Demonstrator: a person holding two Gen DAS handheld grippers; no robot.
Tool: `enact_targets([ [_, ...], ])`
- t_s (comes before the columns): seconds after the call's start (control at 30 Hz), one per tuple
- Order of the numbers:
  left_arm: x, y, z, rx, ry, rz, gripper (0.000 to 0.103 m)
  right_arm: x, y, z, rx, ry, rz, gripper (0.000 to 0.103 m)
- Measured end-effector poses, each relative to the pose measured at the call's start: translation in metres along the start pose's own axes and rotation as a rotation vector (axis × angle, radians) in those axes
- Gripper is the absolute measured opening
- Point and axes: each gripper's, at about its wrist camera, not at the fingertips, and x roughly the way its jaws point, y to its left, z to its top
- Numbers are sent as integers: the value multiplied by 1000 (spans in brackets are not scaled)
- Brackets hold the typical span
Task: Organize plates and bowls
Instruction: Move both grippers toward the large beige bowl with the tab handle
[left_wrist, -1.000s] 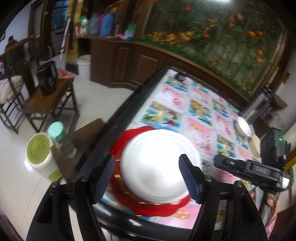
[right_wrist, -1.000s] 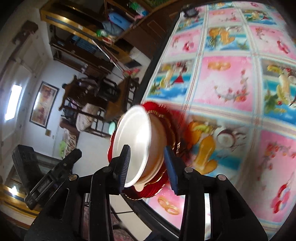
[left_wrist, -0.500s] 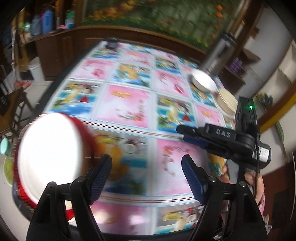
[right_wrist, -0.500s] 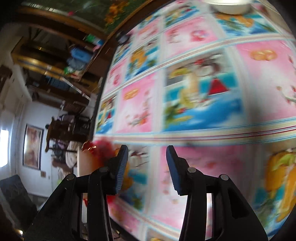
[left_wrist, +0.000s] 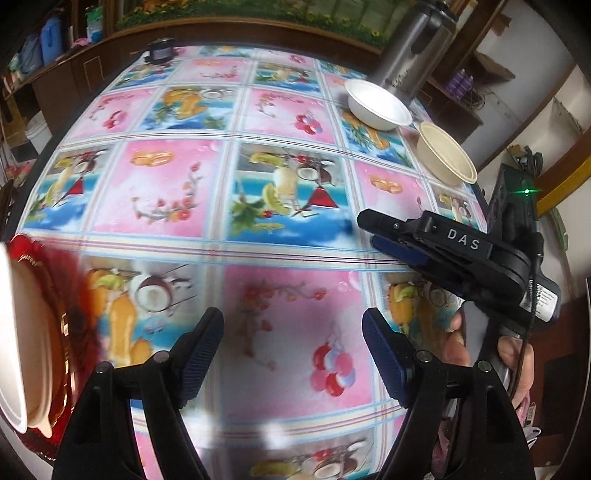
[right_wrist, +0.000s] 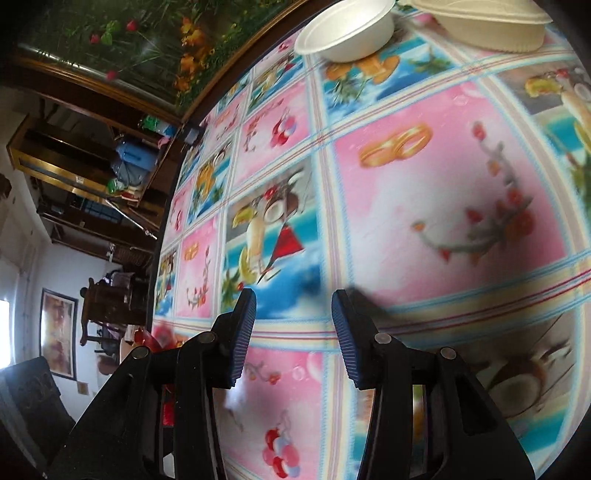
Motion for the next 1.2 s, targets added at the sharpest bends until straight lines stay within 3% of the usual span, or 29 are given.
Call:
enact_targets([
  [0.47,32,-61,15,99,51,36,78,-61,-61,30,98,-122,18,43],
  [0.93,52,-119,38,239,14,93,78,-108,-99,50,112,-193,-10,42],
  [1.2,64,-147,67,274,-28,102,78,-141,-127,87,132,-260,-74,42],
])
